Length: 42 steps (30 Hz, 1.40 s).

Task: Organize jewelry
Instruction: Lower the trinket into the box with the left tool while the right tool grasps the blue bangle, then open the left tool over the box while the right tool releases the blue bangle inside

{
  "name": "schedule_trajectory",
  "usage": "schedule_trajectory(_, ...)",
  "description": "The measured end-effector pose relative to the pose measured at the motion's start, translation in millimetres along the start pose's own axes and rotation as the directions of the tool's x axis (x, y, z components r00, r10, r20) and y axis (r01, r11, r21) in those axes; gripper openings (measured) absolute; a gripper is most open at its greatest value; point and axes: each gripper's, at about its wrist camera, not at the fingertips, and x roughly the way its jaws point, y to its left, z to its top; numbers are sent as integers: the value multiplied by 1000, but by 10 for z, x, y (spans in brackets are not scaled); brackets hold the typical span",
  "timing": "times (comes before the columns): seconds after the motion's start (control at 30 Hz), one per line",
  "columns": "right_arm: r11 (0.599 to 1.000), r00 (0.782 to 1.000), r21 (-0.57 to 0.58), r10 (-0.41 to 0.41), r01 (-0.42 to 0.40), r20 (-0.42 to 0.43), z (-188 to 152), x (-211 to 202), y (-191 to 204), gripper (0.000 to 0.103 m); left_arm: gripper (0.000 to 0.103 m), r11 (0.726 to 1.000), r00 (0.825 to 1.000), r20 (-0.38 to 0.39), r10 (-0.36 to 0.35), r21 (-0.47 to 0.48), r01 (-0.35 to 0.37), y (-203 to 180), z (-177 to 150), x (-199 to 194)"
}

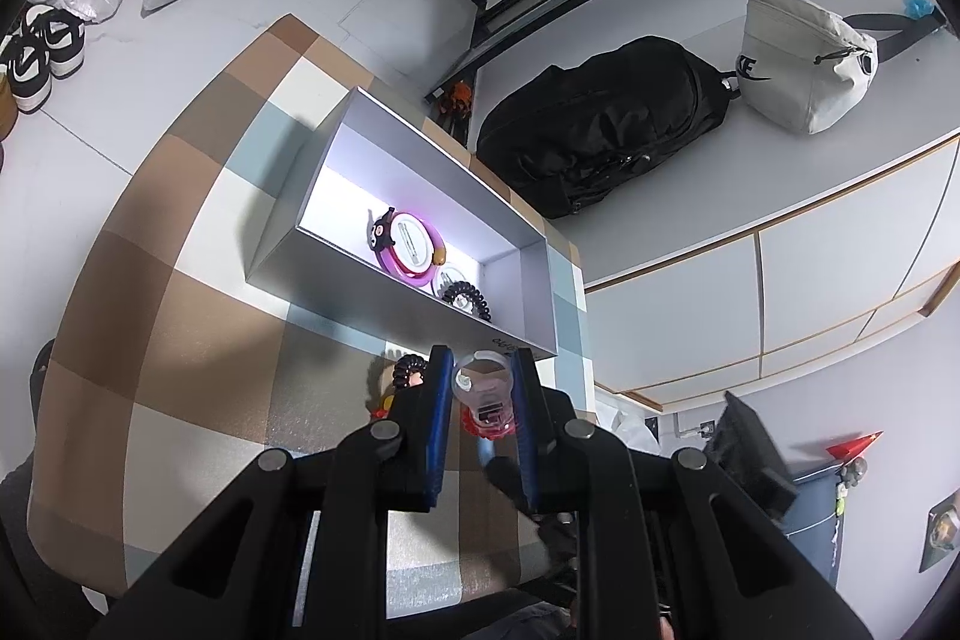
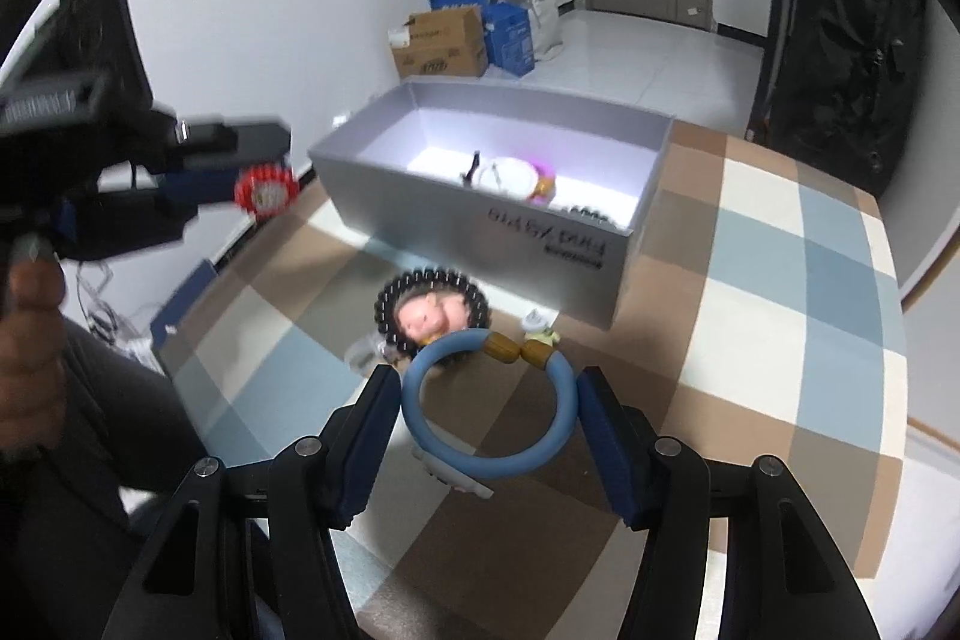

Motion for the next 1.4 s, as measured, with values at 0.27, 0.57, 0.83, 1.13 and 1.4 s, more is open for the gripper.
schedule_trajectory(0.27,999,994,-19,40,-38,106,230,-196,76,60,14,999,999,51,-8,44,6,-124,46,-1)
schedule_trajectory(0.57,998,988,34,50,-56,146,539,-220,7,60,14,994,993,117,13,104,-25,-279,171,26)
schedule_trajectory(0.83,989,978,97,96,-116,187,833,-161,-190,60,14,977,971,185,149,124,-174,-309,368,150)
schedule_trajectory(1.13,974,974,151,144,-171,175,1076,78,-358,60,14,965,963,168,211,119,-232,-225,527,330)
schedule_trajectory(1.4,957,977,221,157,-187,148,1101,213,-501,60,14,960,960,145,240,111,-256,-218,563,437)
